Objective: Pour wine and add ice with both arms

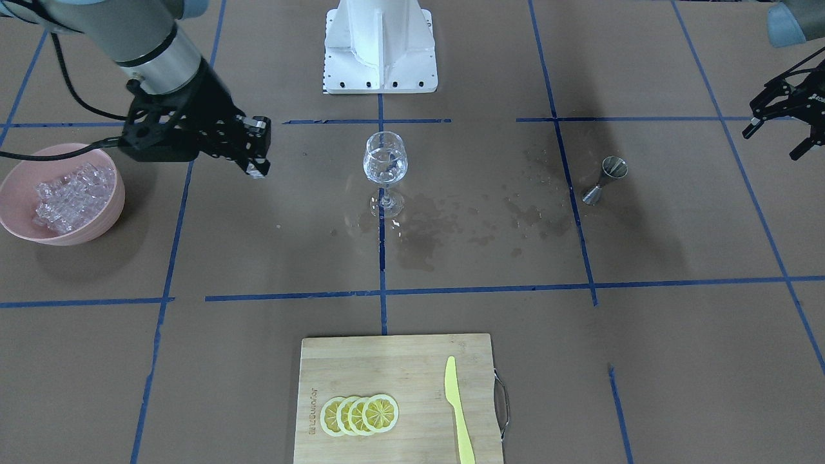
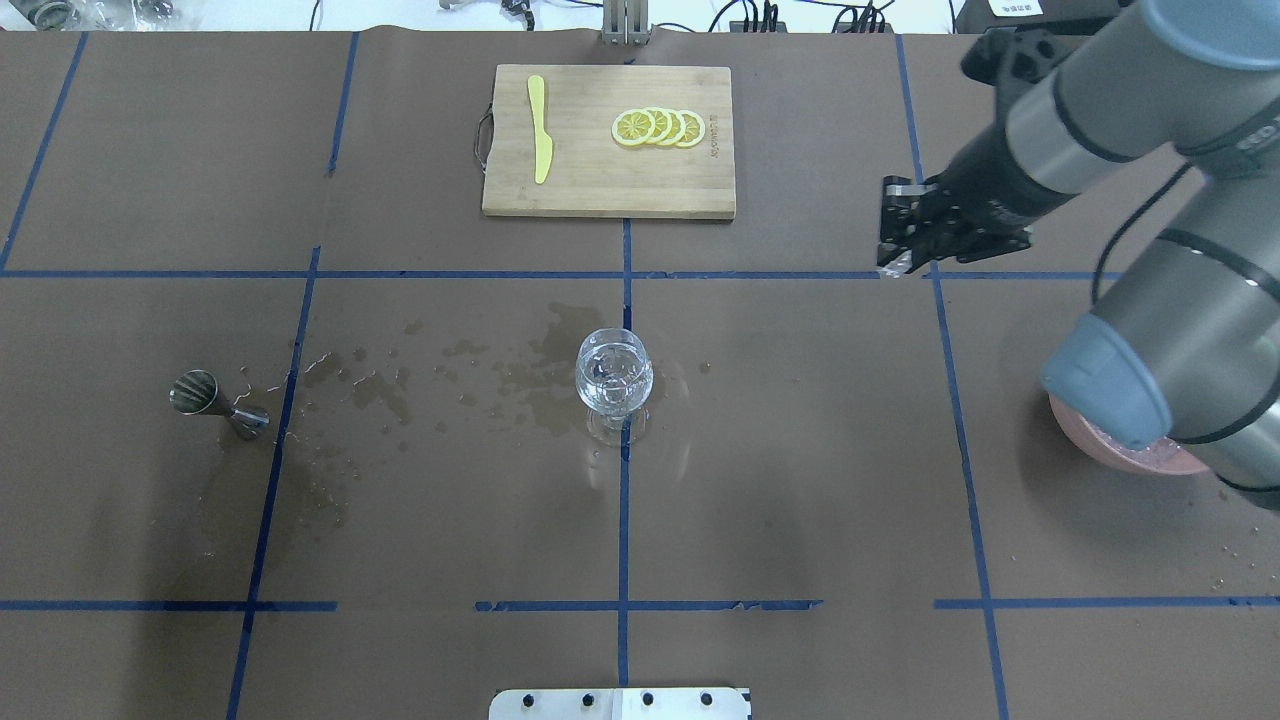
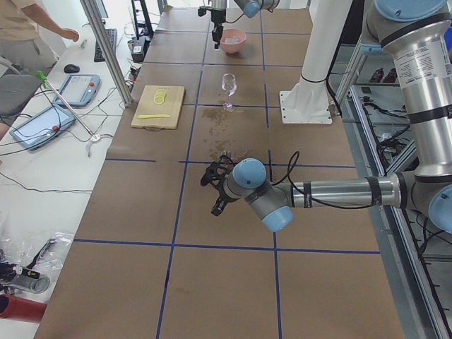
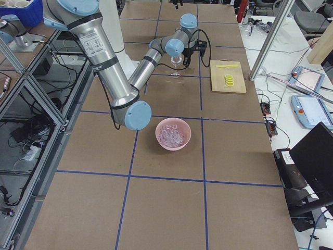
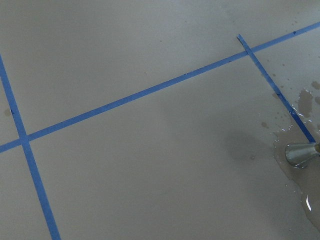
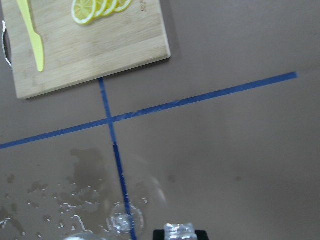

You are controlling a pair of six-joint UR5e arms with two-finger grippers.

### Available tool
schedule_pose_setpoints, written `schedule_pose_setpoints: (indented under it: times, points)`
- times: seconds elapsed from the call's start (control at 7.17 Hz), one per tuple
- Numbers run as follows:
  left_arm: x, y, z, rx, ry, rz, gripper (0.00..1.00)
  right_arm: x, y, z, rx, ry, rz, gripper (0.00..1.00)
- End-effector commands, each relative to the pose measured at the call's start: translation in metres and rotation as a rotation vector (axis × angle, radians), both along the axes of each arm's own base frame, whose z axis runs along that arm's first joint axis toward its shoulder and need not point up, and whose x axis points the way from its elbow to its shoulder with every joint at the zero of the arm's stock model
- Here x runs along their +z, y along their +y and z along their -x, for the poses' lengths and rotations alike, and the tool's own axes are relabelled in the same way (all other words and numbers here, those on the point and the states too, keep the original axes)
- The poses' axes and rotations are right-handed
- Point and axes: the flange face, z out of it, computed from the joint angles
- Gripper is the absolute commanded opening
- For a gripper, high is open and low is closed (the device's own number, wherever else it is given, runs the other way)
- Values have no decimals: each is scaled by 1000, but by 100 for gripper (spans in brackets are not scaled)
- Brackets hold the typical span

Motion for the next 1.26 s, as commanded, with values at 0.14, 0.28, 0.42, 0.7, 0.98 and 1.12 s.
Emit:
schedule_pose_setpoints:
  times: [0.14,0.28,0.42,0.7,0.98,1.12]
  points:
    - [-1,0,1,-5,1,-3,100,-76,13,83,63,-35,69,0]
    - [-1,0,1,-5,1,-3,100,-80,21,96,75,-32,60,0]
    - [-1,1,2,-6,1,0,100,-89,27,100,77,-44,72,0]
    - [-1,0,1,-6,1,0,100,-99,43,111,62,-60,82,0]
    - [-1,0,1,-6,1,-2,100,-98,53,120,50,-55,79,0]
    - [-1,0,1,-6,1,1,100,-96,56,123,50,-49,76,0]
